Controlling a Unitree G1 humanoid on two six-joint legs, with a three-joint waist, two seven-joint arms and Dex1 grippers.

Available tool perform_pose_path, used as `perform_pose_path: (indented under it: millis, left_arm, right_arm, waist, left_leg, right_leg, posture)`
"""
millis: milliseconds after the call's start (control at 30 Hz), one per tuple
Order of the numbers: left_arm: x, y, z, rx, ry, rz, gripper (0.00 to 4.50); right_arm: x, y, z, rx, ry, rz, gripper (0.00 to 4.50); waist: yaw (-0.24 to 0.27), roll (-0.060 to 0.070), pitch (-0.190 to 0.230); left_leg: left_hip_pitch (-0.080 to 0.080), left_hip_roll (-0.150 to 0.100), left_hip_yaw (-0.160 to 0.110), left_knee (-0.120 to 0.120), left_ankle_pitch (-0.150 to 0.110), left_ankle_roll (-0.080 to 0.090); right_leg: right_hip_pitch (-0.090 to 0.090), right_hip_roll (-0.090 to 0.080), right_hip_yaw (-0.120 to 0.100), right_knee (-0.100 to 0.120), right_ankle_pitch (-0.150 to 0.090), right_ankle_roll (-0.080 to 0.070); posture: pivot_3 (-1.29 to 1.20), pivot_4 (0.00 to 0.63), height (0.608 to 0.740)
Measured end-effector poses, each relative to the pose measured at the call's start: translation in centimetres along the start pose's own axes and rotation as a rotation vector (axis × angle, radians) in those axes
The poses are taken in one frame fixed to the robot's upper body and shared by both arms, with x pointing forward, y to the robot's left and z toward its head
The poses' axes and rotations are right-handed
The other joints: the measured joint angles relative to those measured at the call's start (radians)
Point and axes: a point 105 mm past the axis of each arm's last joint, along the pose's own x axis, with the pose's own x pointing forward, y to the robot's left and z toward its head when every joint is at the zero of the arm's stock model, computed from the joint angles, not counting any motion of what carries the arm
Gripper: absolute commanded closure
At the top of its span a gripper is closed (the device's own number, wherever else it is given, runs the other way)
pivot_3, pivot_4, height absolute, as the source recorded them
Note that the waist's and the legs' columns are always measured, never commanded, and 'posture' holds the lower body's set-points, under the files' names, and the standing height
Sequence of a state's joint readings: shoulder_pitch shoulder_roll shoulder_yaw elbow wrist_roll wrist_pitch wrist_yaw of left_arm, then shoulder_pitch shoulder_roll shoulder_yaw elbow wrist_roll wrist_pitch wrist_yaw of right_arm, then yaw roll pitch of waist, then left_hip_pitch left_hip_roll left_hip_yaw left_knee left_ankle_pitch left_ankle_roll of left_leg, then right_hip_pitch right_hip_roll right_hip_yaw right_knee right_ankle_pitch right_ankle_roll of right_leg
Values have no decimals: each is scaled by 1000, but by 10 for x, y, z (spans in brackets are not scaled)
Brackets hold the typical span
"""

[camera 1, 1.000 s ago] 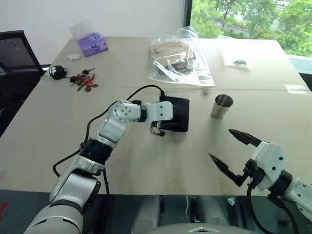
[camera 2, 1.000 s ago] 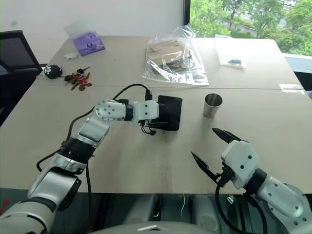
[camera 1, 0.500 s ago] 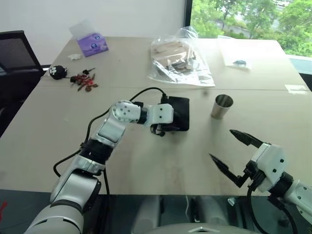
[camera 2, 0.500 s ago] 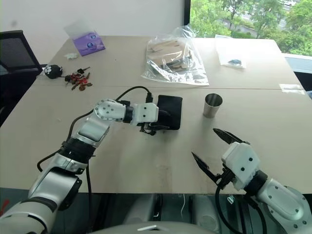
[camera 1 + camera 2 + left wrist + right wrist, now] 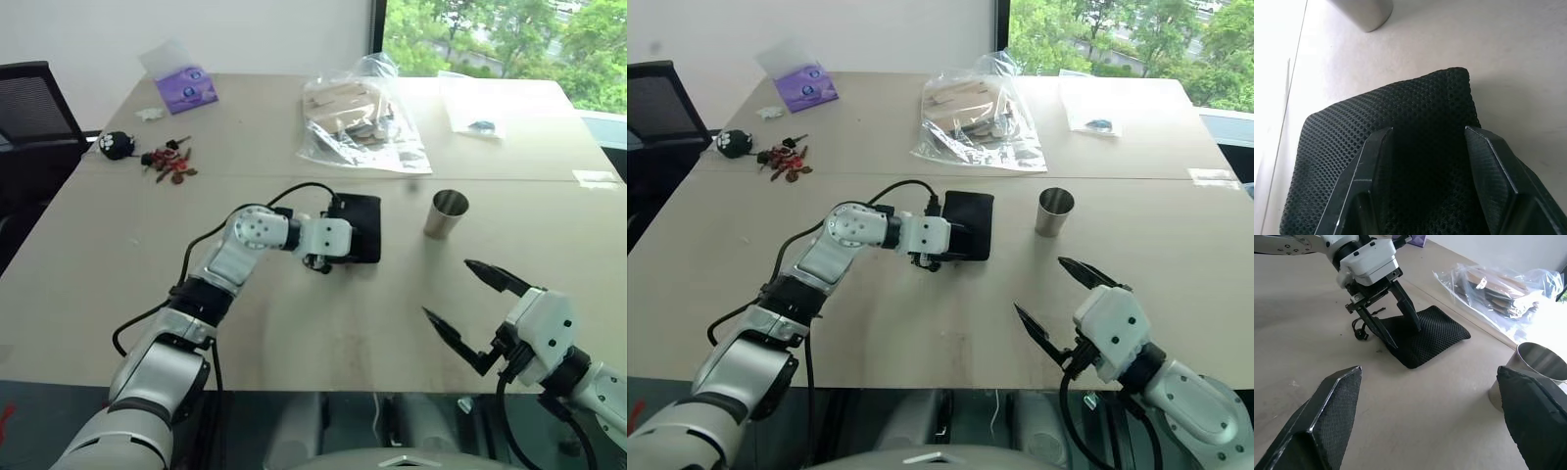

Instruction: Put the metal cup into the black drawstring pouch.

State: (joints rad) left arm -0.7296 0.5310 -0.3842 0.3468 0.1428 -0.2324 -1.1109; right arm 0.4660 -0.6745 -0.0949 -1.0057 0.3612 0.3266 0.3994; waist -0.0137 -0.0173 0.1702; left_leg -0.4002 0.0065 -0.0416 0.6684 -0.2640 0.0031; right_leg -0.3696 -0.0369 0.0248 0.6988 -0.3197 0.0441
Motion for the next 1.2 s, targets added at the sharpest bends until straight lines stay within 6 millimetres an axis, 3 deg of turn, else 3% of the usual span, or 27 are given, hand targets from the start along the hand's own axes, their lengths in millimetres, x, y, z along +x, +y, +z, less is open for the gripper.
perform_pose_path:
  millis: [633, 1167, 1200]
  left_arm:
    - [-7, -5, -3, 24, 6, -38, 2116]
    - [-2, -6, -9, 82, 38, -26, 2116]
    - [0, -5, -8, 98, 43, -27, 2661]
  right_arm:
    - [3, 1, 2, -13, -7, 16, 0]
    - [5, 3, 3, -5, -13, 23, 0]
    - [5, 3, 3, -8, -13, 24, 0]
  waist:
    - [0, 0, 0]
    - [1, 0, 0]
    - [1, 0, 0]
  left_leg:
    - [0, 0, 0, 0, 0, 0]
    - [0, 0, 0, 0, 0, 0]
    - [0, 0, 0, 0, 0, 0]
  right_leg:
    - [0, 0, 0, 0, 0, 0]
    - [0, 0, 0, 0, 0, 0]
    - [0, 0, 0, 0, 0, 0]
  posture:
    - [0, 150, 740]
    - [0, 150, 740]
    - [0, 150, 740]
